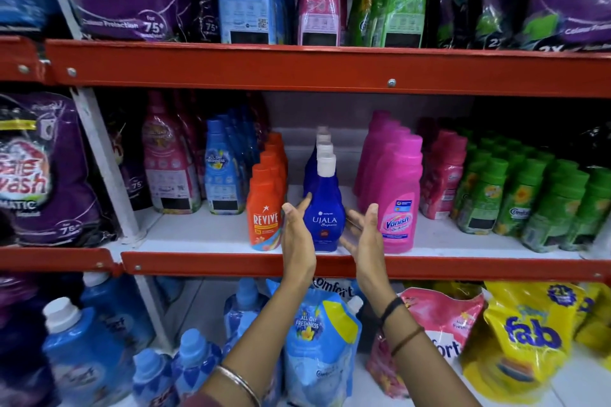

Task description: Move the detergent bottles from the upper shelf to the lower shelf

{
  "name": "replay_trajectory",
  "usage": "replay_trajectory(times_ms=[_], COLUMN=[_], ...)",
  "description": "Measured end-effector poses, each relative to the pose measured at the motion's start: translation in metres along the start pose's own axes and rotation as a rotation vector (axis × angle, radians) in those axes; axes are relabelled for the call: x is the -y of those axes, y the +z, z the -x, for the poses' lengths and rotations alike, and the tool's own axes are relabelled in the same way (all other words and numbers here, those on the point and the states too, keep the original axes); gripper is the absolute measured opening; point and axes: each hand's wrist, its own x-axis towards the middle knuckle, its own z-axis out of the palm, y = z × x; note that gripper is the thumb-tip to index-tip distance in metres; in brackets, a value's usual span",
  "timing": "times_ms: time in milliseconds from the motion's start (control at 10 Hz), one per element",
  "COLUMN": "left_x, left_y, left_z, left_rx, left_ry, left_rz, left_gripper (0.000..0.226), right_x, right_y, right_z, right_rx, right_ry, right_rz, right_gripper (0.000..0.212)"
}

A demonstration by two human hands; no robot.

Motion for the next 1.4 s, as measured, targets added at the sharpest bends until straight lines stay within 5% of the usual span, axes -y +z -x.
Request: replay_trajectory(times_ms=[200,400,500,700,1100,1300,1400], left_x=[-0.005,-0.01,-0.01,-0.02,-0.022,-0.019,-0.024], left_y=[-0.004,-0.023,-0.045,-0.08,-0.091,-0.093,-0.092], left_z=[0.001,0.018,0.021,-0.002,-0.014,-0.014,-0.011], left_rx=[0.036,-0.044,-0.195,-0.234,-0.057,-0.064,-0.108], left_ry=[-0.014,0.326,0.465,0.193,0.058,0.081,0.157], left_rz=[-0.017,-0.075,0.038,-0.041,0.008,-0.002,-0.073], left_gripper=[0.078,0.059,0.049,0.059,0.076,0.069,0.056], right_x=[0.001,-0.004,-0.014,-0.029,-0.039,-0.033,-0.029], right_y=[0.002,0.021,0.045,0.094,0.103,0.103,0.094], right_z=[0.003,0.026,0.035,0.034,0.024,0.027,0.028], right_rx=[-0.02,-0.151,0.007,0.189,0.075,0.054,-0.036], right_ry=[-0.011,-0.327,-0.376,-0.167,-0.074,-0.073,-0.124], right_rz=[0.047,0.161,0.121,0.154,0.053,0.068,0.065], right_gripper=[0.074,0.045,0.053,0.058,0.09,0.079,0.05])
